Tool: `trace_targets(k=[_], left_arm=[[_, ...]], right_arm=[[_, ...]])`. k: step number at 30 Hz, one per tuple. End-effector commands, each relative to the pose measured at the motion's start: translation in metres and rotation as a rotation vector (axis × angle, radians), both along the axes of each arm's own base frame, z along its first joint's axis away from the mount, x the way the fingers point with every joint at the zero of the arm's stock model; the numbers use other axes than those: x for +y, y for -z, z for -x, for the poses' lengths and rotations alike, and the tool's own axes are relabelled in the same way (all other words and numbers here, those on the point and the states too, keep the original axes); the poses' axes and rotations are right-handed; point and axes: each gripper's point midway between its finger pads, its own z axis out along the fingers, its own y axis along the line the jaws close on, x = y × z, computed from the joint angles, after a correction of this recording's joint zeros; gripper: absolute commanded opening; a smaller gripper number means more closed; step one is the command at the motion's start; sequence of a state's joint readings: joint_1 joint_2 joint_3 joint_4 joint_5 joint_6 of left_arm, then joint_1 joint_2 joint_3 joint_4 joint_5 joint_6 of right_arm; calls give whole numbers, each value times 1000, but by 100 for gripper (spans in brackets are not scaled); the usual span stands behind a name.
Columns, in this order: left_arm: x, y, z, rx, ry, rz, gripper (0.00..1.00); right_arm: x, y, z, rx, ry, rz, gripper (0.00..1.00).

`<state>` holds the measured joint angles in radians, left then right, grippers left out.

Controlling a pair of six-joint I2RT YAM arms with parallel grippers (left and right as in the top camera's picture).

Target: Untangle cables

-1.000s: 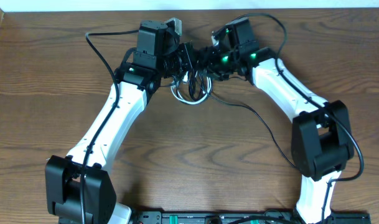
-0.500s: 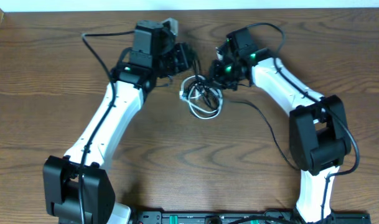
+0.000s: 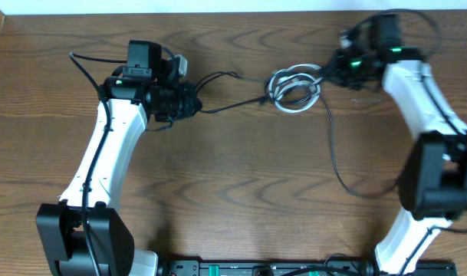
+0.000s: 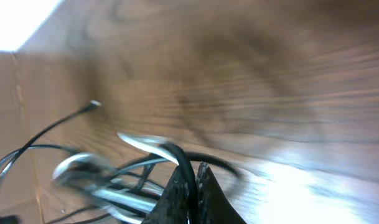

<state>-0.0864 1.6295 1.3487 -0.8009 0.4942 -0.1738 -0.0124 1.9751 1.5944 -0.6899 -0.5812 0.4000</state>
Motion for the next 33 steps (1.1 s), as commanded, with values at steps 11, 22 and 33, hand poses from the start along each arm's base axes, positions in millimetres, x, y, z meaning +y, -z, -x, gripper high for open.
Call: trace_targets(k=[11, 22, 33], left_arm=[[89, 34, 1, -6, 58, -553, 7], [63, 37, -3, -7, 44, -413, 22], [-5, -17, -33, -210, 184, -152, 88]], right_arm=[[-116, -97, 26, -181, 203, 80, 1], [-151, -83, 61, -53, 280, 175, 1], [-133, -79, 58, -52, 229, 214, 34]])
